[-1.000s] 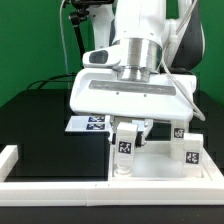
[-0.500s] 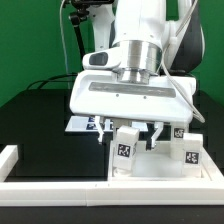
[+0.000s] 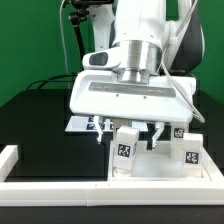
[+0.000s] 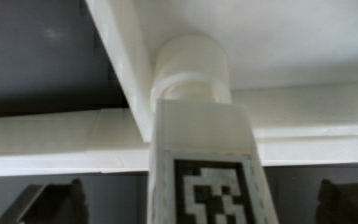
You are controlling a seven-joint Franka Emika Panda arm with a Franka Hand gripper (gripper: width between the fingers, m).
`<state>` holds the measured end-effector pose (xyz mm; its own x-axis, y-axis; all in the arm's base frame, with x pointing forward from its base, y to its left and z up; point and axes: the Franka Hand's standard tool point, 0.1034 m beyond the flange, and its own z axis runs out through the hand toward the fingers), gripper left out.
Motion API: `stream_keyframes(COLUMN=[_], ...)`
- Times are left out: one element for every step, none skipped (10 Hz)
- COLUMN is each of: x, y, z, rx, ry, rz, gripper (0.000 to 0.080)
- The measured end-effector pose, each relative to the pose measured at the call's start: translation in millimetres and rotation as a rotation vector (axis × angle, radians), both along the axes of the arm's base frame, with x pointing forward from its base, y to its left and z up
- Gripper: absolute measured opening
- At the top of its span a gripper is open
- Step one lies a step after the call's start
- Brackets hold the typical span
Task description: Assemble square table
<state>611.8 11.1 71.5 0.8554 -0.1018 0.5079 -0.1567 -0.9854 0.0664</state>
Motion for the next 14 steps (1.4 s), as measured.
stream_keyframes(x=[0.0, 0.0, -1.2, -0.7, 3.2, 2.3, 1.3, 5.3, 4.8, 5.3, 3.2, 7.0, 6.8, 6.6], y=[0.0, 0.0, 0.7, 4.5, 2.2, 2.7, 3.9, -1.7, -8.2, -14.5, -20.2, -27.5, -28.5, -25.3], z=[0.0, 0.0, -0.8, 8.0, 19.6, 19.2, 19.8, 23.2, 22.9, 24.5, 22.2, 20.8, 19.9, 18.7], rx=[0.0, 0.0, 0.008, 0.038, 0.051, 0.062, 0.094, 0.113, 0.133, 0.15, 0.167, 0.173, 0.175, 0.176], ry=[0.0, 0.0, 0.027, 0.084, 0.075, 0.109, 0.225, 0.299, 0.374, 0.423, 0.496, 0.511, 0.509, 0.509], rz=[0.0, 0.0, -0.003, -0.013, -0.019, -0.023, -0.035, -0.044, -0.057, -0.071, -0.084, -0.096, -0.1, -0.104], gripper=[0.0649, 0.0649, 0.0649, 0.0649, 0.0649, 0.0649, 0.0649, 0.0649, 0.0649, 0.0649, 0.0649, 0.0649, 0.0649, 0.0649])
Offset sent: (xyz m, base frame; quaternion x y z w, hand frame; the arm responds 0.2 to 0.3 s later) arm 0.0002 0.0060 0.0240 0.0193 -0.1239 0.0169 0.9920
